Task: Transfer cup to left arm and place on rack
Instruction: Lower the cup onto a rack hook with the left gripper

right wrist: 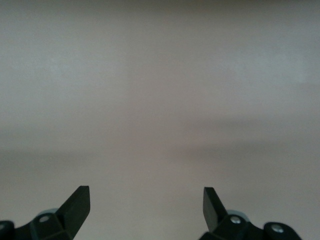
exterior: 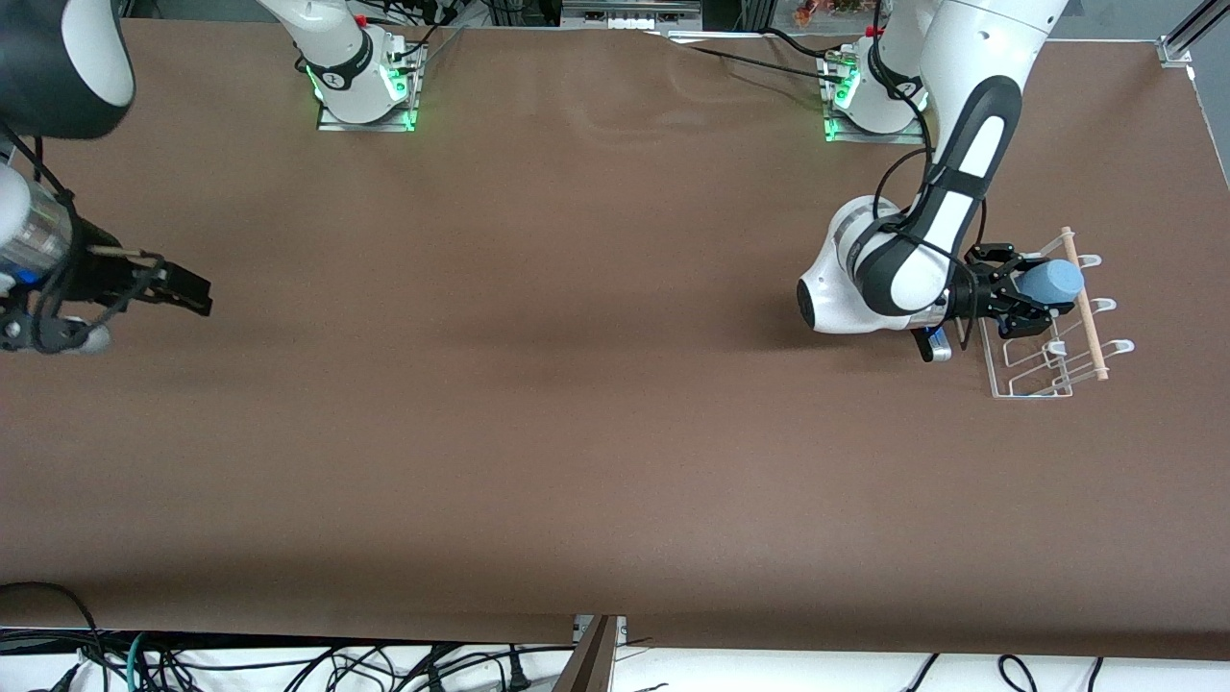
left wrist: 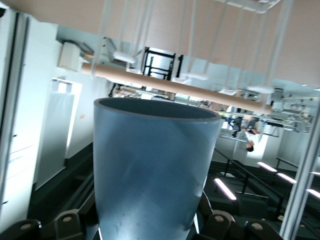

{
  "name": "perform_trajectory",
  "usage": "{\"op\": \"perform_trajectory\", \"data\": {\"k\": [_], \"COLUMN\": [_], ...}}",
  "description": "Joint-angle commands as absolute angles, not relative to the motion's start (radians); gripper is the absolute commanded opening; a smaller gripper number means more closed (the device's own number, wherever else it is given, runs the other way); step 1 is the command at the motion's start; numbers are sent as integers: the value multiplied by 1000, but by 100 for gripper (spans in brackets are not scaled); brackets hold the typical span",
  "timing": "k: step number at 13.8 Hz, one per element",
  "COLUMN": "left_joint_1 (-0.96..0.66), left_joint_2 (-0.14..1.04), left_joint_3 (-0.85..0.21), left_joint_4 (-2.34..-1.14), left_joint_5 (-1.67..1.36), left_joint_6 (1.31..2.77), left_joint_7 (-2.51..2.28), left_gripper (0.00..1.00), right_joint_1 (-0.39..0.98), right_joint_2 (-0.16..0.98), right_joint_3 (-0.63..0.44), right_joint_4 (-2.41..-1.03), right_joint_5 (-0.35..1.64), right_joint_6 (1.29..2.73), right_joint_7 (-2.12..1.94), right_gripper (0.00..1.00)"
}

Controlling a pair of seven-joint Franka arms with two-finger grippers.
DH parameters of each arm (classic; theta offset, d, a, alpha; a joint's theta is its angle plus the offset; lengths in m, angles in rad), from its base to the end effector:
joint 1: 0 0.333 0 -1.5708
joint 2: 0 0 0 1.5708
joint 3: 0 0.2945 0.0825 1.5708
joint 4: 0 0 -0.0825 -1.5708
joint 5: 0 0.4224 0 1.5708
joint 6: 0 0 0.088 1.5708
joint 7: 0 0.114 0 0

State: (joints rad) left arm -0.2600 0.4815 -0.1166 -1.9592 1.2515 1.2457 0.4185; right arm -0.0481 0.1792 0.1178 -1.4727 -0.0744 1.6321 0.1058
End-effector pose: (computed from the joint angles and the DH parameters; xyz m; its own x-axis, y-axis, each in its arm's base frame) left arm 0.5512 -0.0778 0.2174 0.2179 0.0210 -0.9757 -0.9723 -0.0822 -0.2189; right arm 0.6462 0.0315 0.5412 0.9994 -0.0329 -0.0129 -0.0321 -0.9980 0.0549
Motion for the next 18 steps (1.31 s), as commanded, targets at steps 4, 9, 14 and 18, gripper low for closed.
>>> {"op": "perform_trajectory", "data": {"k": [4,9,14,18], "left_joint_1": [-178,-153,-133,-133], "left_joint_2": [454,477,509,526], "left_joint_3": [-115,-115,-115,-115], "left_joint_4": [-1991,-2003,-2003,-2002], "left_joint_5": [1344,1390,1425,1439], "left_joint_6": [1338,1377,1400,1411], "left_joint_7": [425,423,414,413], "left_gripper": [9,10,10,10], "right_joint_1": [-60,-60,-58,-60], "right_joint_2": [80,100,101,107], "right_joint_3": [127,126,127,126], "right_joint_4": [-1572,-1548,-1536,-1534], "right_joint_5": [-80,-81,-77,-77], "right_joint_6": [1635,1635,1638,1640], "right_joint_7": [92,83,84,84], "right_gripper": [100,100,100,100]}}
